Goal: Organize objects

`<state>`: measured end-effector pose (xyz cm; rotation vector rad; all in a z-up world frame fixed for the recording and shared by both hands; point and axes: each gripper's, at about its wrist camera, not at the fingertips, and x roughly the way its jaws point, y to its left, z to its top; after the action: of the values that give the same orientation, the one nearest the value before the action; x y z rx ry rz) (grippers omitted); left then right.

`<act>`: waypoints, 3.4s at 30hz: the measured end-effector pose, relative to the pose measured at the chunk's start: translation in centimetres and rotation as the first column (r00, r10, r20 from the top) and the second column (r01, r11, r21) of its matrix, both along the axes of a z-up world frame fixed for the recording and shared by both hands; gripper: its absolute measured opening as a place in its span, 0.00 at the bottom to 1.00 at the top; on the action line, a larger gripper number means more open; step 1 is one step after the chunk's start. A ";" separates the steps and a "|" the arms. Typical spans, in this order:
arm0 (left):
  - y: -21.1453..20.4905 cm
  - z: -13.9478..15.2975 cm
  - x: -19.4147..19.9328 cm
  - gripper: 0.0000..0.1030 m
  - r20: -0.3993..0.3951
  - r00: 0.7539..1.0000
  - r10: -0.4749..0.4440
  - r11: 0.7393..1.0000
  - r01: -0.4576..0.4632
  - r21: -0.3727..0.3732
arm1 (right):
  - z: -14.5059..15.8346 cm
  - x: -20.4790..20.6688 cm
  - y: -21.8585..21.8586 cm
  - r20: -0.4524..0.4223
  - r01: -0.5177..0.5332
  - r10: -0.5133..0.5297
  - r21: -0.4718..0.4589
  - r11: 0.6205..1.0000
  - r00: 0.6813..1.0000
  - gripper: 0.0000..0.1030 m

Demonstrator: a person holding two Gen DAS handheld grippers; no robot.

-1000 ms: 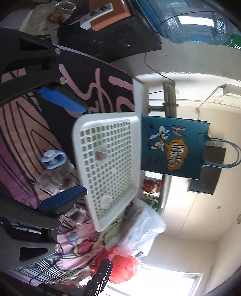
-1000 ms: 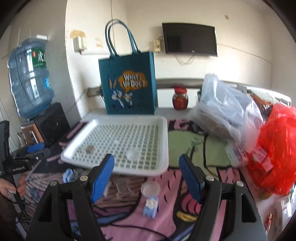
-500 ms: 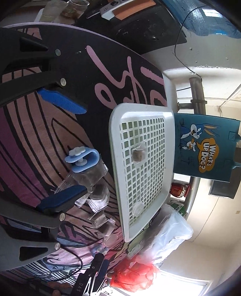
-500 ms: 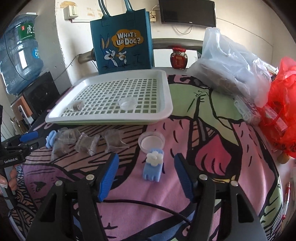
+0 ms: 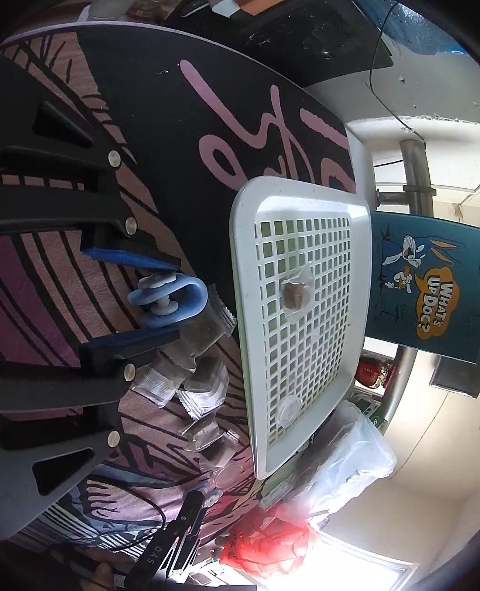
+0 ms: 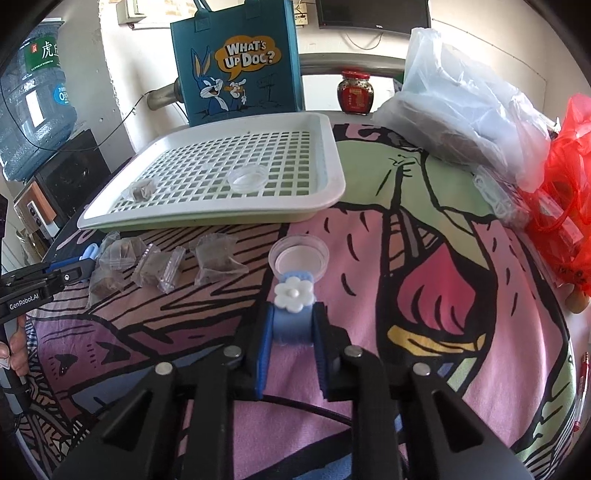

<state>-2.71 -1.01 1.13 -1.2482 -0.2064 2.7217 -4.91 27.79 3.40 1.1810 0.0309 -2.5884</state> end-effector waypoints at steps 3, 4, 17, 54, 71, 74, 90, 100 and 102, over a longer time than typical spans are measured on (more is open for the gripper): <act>-0.2 0.5 0.7 0.28 -0.037 0.999 0.006 1.000 -0.007 -0.005 | 0.4 0.4 0.0 -0.024 -0.016 0.015 -0.023 1.000 1.000 0.19; -0.2 0.8 1.0 0.28 -0.052 0.999 0.009 1.000 -0.009 -0.012 | 0.6 0.7 0.0 -0.038 -0.023 0.022 -0.027 0.999 0.999 0.19; 1.7 1.9 2.2 0.28 -0.138 0.988 -0.067 0.996 0.059 -0.066 | 2.1 3.6 -6.2 -0.165 -0.222 0.218 -0.008 0.975 0.962 0.19; 2.7 3.0 4.0 0.29 -0.233 0.968 -0.091 0.991 0.066 -0.114 | 3.0 4.7 -4.9 -0.254 -0.212 0.191 -0.056 0.976 0.948 0.19; 2.6 3.0 4.0 0.29 -0.236 0.968 -0.089 0.992 0.065 -0.108 | 3.0 4.8 -5.1 -0.256 -0.215 0.194 -0.056 0.975 0.947 0.20; 2.5 3.0 4.0 0.29 -0.236 0.968 -0.089 0.992 0.065 -0.107 | 2.9 4.8 -5.1 -0.253 -0.214 0.193 -0.055 0.975 0.948 0.20; 2.4 3.0 3.9 0.29 -0.234 0.968 -0.089 0.992 0.066 -0.103 | 2.9 4.8 -5.1 -0.253 -0.214 0.193 -0.058 0.975 0.948 0.20; 2.3 2.9 3.9 0.29 -0.234 0.969 -0.085 0.993 0.064 -0.096 | 2.6 4.7 -4.9 -0.246 -0.212 0.189 -0.072 0.975 0.951 0.20; 2.3 2.9 3.9 0.29 -0.234 0.969 -0.083 0.994 0.063 -0.091 | 2.6 4.6 -4.8 -0.242 -0.211 0.187 -0.077 0.974 0.952 0.20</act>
<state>1.19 1.32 4.08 -0.9155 -0.0207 2.8083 -0.29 22.97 6.05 0.7897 0.0638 -2.5012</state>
